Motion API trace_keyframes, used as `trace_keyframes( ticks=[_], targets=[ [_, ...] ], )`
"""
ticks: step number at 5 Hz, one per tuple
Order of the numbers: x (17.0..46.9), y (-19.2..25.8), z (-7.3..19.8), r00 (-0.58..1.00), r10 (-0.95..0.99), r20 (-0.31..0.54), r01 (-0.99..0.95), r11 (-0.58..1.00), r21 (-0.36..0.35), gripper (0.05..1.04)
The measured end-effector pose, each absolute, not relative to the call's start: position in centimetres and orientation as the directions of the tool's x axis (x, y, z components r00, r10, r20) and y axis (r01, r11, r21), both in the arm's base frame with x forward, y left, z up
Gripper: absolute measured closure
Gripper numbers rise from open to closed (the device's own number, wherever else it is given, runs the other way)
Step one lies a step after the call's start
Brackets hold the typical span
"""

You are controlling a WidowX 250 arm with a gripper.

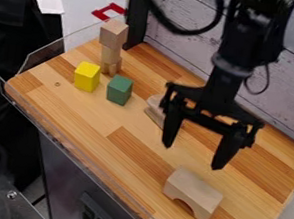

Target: Put the arch on top of the yellow and green cube

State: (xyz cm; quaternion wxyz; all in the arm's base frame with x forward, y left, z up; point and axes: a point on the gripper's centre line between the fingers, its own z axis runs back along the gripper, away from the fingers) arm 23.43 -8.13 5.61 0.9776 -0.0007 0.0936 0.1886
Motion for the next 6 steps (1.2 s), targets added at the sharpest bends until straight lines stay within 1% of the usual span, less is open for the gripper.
trace_keyframes(
  ticks=[1,2,3,4,5,6],
  targets=[
    [23.2,-8.7,6.1,0.876,0.469,-0.112,-0.472,0.882,-0.003,0.084],
    [23.0,-8.9,6.0,0.832,0.549,-0.075,-0.552,0.834,-0.018,0.084],
    [23.3,-8.8,5.9,0.756,0.653,-0.056,-0.654,0.756,-0.018,0.084],
    [23.4,-9.0,5.3,0.663,0.746,-0.051,-0.747,0.664,-0.002,0.084],
    [23.5,-9.0,4.7,0.564,0.824,-0.053,-0.825,0.565,0.012,0.084],
    [23.7,-9.1,4.8,0.489,0.871,-0.056,-0.871,0.491,0.033,0.084]
  ],
)
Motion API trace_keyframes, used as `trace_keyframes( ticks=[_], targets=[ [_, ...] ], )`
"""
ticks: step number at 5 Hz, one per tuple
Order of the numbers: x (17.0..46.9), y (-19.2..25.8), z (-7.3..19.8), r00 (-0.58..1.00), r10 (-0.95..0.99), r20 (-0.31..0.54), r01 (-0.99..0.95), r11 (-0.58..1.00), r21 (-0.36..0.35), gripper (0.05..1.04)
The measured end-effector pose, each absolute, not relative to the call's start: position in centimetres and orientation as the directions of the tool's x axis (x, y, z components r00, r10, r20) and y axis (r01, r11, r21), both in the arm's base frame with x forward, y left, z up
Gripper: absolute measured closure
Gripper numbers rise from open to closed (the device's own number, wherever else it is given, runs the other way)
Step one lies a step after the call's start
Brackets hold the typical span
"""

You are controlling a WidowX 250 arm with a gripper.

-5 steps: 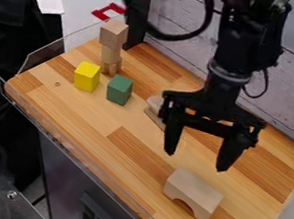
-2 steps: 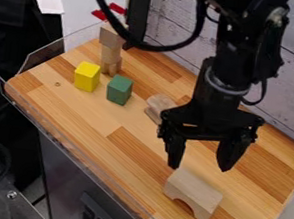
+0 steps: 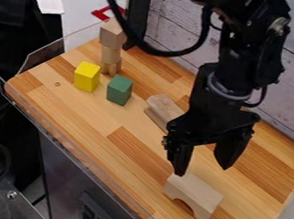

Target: Put the arch on top of the yellow and green cube

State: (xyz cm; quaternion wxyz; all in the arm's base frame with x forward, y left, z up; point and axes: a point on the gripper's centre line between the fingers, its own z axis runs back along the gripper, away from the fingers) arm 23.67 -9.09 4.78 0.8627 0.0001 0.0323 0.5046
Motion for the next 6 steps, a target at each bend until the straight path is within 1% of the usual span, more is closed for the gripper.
trace_keyframes(
  ticks=[2,3,4,5,6],
  targets=[
    [23.6,-9.3,4.4,0.421,0.904,-0.068,-0.906,0.423,0.021,0.085],
    [22.7,-9.1,3.8,0.351,0.934,-0.071,-0.935,0.354,0.036,0.084],
    [22.4,-9.2,3.5,0.275,0.958,-0.082,-0.961,0.276,0.005,0.084],
    [22.0,-9.3,3.1,0.195,0.976,-0.101,-0.981,0.195,-0.011,0.085],
    [22.2,-9.6,3.1,0.171,0.978,-0.117,-0.985,0.167,-0.042,0.084]
  ],
)
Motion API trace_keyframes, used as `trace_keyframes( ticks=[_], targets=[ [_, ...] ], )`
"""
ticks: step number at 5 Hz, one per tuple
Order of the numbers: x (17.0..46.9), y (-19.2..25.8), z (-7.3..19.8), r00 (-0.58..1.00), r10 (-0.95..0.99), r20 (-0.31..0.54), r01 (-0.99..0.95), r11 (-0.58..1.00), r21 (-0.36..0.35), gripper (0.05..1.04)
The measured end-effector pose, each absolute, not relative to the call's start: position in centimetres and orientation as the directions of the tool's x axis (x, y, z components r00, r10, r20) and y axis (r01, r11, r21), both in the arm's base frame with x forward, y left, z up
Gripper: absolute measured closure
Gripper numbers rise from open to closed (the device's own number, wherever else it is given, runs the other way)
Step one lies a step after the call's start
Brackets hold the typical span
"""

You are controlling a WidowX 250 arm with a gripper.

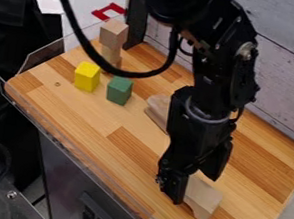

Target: Put the arch on top of the yellow and green cube

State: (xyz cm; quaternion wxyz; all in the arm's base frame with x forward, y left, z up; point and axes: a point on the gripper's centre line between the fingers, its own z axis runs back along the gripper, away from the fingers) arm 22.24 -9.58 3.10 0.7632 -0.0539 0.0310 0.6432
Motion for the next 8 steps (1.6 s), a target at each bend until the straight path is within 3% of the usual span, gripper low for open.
trace_keyframes(
  ticks=[1,4,5,6,7,8],
  targets=[
    [22.6,-9.8,3.0,0.155,0.979,-0.130,-0.987,0.148,-0.063,0.084],
    [22.6,-9.9,1.5,0.151,0.977,-0.148,-0.989,0.149,-0.027,0.084],
    [22.7,-10.2,1.0,0.129,0.977,-0.170,-0.992,0.126,-0.032,0.132],
    [22.8,-10.3,0.7,0.126,0.977,-0.174,-0.992,0.123,-0.033,0.415],
    [22.7,-10.1,0.6,0.135,0.977,-0.167,-0.991,0.132,-0.029,0.531],
    [22.6,-9.4,0.9,0.117,0.979,-0.165,-0.993,0.113,-0.033,0.531]
  ],
)
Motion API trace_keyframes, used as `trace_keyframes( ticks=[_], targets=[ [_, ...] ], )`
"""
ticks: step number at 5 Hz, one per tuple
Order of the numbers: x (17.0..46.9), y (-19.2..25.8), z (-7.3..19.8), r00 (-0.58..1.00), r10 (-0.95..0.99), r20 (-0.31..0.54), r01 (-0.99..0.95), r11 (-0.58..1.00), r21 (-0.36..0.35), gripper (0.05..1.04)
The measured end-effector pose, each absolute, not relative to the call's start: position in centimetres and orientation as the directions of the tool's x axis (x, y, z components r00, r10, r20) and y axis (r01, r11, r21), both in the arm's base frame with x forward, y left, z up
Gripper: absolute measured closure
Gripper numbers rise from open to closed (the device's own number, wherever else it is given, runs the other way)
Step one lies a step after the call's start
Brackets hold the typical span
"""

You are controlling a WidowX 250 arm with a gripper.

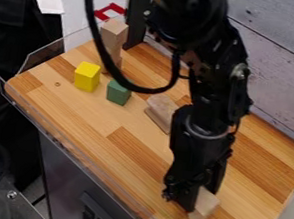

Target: Put the arch on top of the yellow and green cube

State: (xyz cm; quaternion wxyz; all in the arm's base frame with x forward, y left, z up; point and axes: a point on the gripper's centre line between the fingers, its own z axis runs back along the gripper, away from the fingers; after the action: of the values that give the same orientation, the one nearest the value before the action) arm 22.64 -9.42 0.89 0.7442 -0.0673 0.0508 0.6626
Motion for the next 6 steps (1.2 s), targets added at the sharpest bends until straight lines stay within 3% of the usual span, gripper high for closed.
trace_keyframes(
  ticks=[3,6],
  targets=[
    [22.7,-1.8,8.4,0.017,1.000,0.005,-0.984,0.018,-0.178,0.531],
    [24.3,3.7,8.6,0.028,1.000,-0.005,-0.984,0.027,-0.176,0.531]
  ],
)
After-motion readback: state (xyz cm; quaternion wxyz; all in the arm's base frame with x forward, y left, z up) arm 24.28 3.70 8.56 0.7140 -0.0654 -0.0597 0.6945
